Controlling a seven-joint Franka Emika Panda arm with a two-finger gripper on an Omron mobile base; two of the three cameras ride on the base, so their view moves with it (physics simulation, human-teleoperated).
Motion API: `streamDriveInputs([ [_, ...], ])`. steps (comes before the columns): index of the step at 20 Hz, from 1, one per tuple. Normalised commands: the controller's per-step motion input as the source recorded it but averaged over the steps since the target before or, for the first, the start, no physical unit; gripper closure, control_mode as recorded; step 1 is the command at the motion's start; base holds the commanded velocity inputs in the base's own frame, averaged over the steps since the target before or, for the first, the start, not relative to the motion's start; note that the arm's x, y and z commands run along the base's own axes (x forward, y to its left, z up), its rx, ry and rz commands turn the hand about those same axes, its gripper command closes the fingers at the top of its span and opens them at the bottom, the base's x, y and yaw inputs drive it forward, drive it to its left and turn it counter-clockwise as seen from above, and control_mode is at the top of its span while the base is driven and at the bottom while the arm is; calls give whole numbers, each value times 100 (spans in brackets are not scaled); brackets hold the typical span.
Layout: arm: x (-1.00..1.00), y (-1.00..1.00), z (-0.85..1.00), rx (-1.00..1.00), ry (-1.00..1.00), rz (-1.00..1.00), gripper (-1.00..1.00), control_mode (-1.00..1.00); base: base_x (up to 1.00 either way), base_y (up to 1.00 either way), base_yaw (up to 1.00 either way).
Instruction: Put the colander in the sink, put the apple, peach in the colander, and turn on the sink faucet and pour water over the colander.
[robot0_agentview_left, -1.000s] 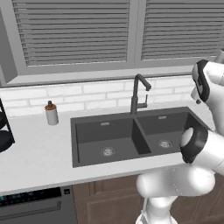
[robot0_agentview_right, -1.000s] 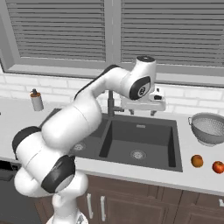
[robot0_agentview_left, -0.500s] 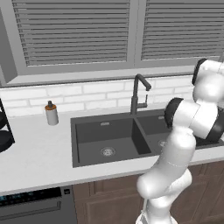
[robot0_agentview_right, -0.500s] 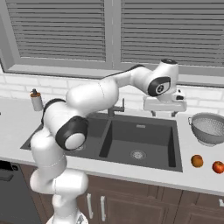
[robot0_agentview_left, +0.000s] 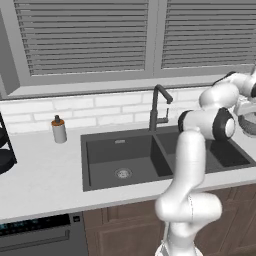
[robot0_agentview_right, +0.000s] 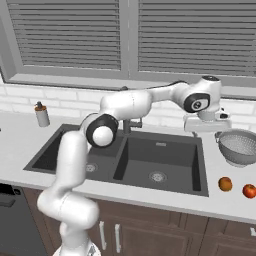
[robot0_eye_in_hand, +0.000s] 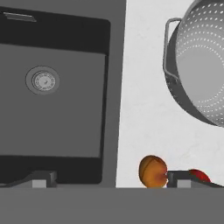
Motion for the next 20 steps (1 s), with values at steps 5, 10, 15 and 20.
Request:
streamDriveInputs([
  [5,47,-61,-17,0,8,1,-100,-100,0,0,0],
  [10,38,-42,-10,0,6,3,-100,-100,0,0,0],
  [15,13,-22,-26,0,4,7,-100,-100,0,0,0],
  [20,3,-11,-33,0,0,9,-100,-100,0,0,0],
])
